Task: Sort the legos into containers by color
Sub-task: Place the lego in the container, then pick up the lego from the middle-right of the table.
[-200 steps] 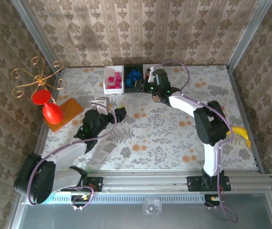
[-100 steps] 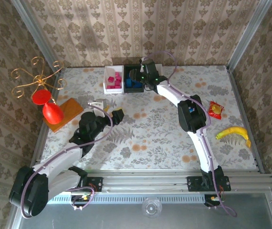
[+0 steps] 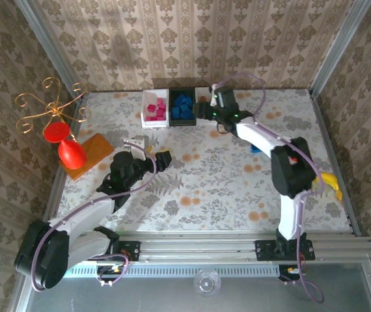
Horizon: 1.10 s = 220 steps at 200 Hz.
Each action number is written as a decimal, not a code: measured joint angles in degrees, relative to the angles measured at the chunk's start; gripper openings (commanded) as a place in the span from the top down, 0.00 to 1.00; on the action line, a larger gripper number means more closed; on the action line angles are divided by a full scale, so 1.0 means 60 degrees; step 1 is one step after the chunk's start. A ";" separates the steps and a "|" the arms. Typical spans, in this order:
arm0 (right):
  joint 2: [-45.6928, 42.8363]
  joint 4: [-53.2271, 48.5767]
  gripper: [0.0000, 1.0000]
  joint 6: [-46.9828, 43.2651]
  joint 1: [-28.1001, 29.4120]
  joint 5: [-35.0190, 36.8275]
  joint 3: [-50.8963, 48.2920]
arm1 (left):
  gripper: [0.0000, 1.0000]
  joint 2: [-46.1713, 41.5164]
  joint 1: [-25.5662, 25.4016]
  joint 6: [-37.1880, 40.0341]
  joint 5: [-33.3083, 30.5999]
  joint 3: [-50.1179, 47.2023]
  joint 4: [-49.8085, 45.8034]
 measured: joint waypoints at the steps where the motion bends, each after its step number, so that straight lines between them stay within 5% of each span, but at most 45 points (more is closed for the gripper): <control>1: -0.0062 0.0025 0.27 0.0007 -0.0025 0.0007 -0.0076 | 0.10 0.0036 -0.0007 0.0000 0.0004 0.0004 0.0007; 45: -0.2248 -0.0036 0.20 0.0350 -0.2269 0.0266 -0.3486 | 0.10 0.1264 -0.0685 0.0120 0.0408 0.0583 0.0277; 79: -0.2193 -0.1297 0.09 0.0284 -0.3501 0.0404 -0.3909 | 0.11 0.2240 -0.1217 0.0219 0.0637 0.1231 0.0772; 141: -0.0186 -0.2699 0.10 0.0036 -0.3348 0.0036 -0.1978 | 0.11 0.2918 -0.1282 0.0178 0.0790 0.1413 0.1166; 220: 0.0543 -0.4462 0.17 -0.0463 -0.2634 0.0346 -0.1129 | 0.11 0.2918 -0.1122 0.0175 0.0790 0.1413 0.1166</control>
